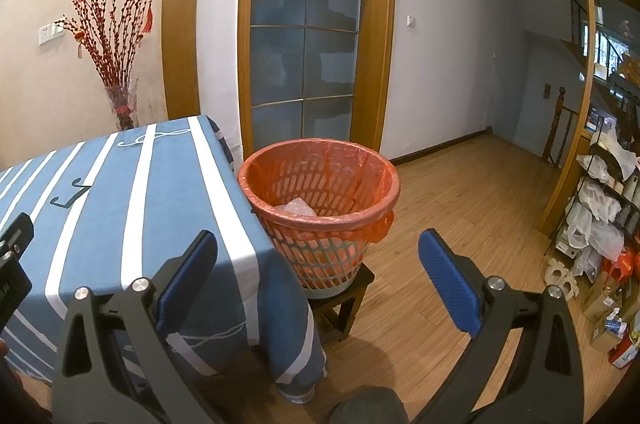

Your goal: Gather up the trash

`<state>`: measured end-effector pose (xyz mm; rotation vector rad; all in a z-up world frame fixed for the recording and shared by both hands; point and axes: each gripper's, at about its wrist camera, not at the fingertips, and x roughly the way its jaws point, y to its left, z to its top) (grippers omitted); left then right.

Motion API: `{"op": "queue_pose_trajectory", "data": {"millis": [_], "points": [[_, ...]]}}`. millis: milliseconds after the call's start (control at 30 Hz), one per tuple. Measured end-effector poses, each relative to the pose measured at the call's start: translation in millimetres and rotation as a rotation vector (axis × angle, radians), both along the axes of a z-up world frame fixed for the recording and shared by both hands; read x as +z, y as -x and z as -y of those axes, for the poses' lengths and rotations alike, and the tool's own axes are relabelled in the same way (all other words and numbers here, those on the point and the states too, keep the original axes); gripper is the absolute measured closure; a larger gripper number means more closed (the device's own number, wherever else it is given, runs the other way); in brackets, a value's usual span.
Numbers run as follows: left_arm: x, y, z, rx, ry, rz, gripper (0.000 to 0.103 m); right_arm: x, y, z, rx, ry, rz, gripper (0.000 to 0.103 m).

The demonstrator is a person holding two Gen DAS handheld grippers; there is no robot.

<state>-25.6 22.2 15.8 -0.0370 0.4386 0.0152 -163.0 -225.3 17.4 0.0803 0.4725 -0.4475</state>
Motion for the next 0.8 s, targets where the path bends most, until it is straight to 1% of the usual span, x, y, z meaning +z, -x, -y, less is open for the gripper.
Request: {"op": "queue_pose_trajectory", "data": {"millis": [800], "points": [[-2.5,0.7,0.6,0.001,0.004,-0.010,0.003,0.0,0.1,0.5,0.000,-0.001,0.000,0.005]]}}
